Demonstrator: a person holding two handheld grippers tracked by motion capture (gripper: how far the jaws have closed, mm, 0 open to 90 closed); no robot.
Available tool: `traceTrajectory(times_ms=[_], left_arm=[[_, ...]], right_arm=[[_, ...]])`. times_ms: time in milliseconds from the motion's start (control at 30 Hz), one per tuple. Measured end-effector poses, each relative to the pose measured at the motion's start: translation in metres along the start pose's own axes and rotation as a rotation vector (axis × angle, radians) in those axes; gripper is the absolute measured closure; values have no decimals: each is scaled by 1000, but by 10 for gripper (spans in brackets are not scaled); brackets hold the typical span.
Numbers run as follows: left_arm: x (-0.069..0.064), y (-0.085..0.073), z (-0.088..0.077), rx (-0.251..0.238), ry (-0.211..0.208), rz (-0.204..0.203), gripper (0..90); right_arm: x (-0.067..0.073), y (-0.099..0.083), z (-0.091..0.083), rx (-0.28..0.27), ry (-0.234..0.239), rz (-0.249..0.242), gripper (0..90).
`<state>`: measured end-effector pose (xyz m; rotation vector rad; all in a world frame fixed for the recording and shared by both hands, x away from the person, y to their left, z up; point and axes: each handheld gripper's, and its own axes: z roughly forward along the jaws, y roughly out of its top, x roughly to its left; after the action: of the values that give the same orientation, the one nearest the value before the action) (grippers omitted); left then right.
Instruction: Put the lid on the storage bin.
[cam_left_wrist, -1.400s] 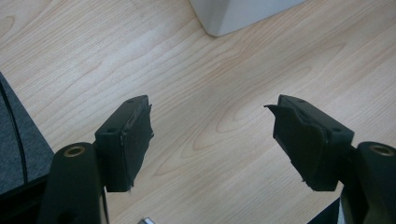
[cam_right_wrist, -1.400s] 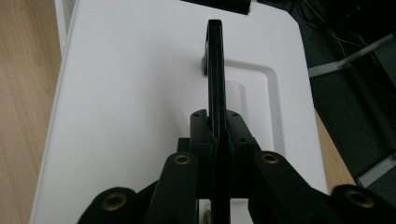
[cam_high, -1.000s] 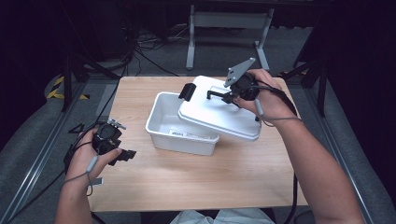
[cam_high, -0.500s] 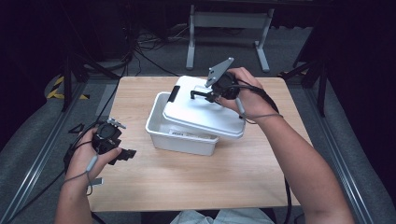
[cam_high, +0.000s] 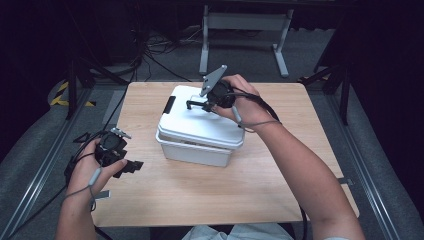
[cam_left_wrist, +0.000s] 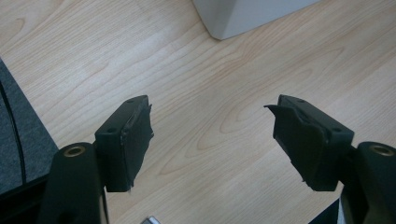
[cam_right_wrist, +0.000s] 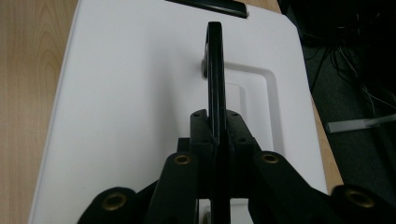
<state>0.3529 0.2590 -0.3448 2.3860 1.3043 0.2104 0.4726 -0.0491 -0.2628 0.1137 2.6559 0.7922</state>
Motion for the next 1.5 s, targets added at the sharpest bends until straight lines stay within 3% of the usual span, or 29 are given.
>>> traceTrajectory(times_ms=[500, 767, 1000, 1233, 1367, 1500], left_arm=[[3, -1, 0, -3, -1, -1, 286], [1, 0, 0, -1, -1, -2, 287], [2, -1, 0, -3, -2, -5, 286], [1, -1, -2, -7, -4, -7, 287], [2, -2, -2, -6, -2, -9, 286], [1, -1, -2, -6, -3, -7, 286]], right_arm=[[3, -3, 36, 2, 50, -10, 847], [4, -5, 41, 23, 59, -26, 845], [1, -5, 48, 39, 25, -24, 831], [5, -5, 45, 78, 6, -58, 838], [9, -5, 45, 86, 31, -54, 847], [12, -3, 46, 89, 26, -73, 844]])
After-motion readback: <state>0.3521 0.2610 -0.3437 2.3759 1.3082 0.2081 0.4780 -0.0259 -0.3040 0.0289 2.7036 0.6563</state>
